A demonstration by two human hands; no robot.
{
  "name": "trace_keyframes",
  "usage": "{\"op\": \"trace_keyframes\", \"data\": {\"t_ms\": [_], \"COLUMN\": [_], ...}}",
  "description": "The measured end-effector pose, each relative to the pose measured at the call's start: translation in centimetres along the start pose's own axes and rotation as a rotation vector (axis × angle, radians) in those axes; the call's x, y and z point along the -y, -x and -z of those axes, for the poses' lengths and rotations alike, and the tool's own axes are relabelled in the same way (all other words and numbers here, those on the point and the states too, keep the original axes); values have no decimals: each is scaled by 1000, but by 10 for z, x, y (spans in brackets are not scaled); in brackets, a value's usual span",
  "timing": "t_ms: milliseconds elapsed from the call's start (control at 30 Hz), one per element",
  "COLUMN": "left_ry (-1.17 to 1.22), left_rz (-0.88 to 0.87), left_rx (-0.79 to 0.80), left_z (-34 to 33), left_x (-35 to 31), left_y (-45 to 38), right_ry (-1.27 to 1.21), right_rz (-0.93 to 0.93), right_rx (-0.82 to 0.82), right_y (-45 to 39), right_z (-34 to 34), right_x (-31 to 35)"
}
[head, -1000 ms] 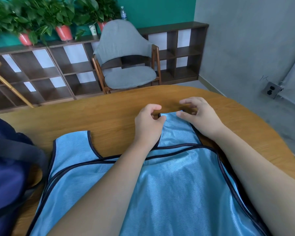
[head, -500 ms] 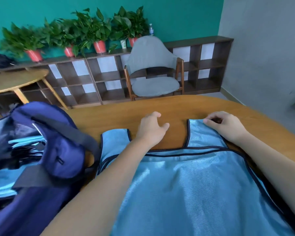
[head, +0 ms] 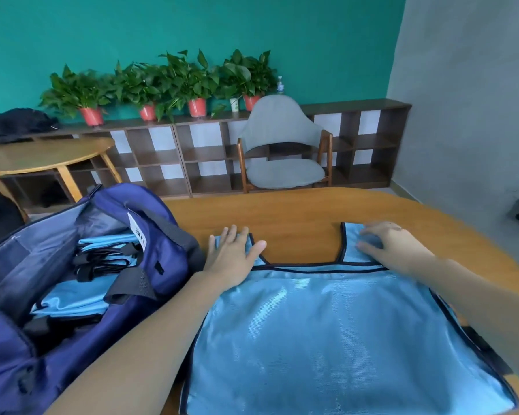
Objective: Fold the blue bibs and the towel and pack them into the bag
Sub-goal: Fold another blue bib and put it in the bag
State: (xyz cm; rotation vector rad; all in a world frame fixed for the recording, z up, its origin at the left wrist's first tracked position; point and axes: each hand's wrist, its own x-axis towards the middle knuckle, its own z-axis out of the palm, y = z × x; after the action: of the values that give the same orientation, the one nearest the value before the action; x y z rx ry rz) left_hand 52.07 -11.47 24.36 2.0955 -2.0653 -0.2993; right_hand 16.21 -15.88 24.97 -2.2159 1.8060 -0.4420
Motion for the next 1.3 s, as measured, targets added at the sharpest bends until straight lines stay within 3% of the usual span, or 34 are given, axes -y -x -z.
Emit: {"op": "trace_keyframes", "data": {"t_ms": [100,233,400,633,867,1100,1300], "left_ry": [131,156,71,138,233,379,445], "left_rz": [-102,-149,-88,36,-39,-83,-127], "left_rx": [-34,54,200,236,198,-35,-10], "left_z": [5,13,30,37,19,15,14], "left_x": [3,9,17,19,-3,-5,-4], "left_y": [13,31,46,55,57,61,65], "right_ry": [-2,-16,3,-93,-135,-210,-137], "right_rz": [62,101,54,-84,-150,-156,-72], "right_rx": [-2,85,106,149,119,4,53], "right_y": [18,42,62,81,111,124,127], "right_z": [-4,-4,12,32,48,52,50], "right_x": [12,17,7,-15,-45,-59,-59]}}
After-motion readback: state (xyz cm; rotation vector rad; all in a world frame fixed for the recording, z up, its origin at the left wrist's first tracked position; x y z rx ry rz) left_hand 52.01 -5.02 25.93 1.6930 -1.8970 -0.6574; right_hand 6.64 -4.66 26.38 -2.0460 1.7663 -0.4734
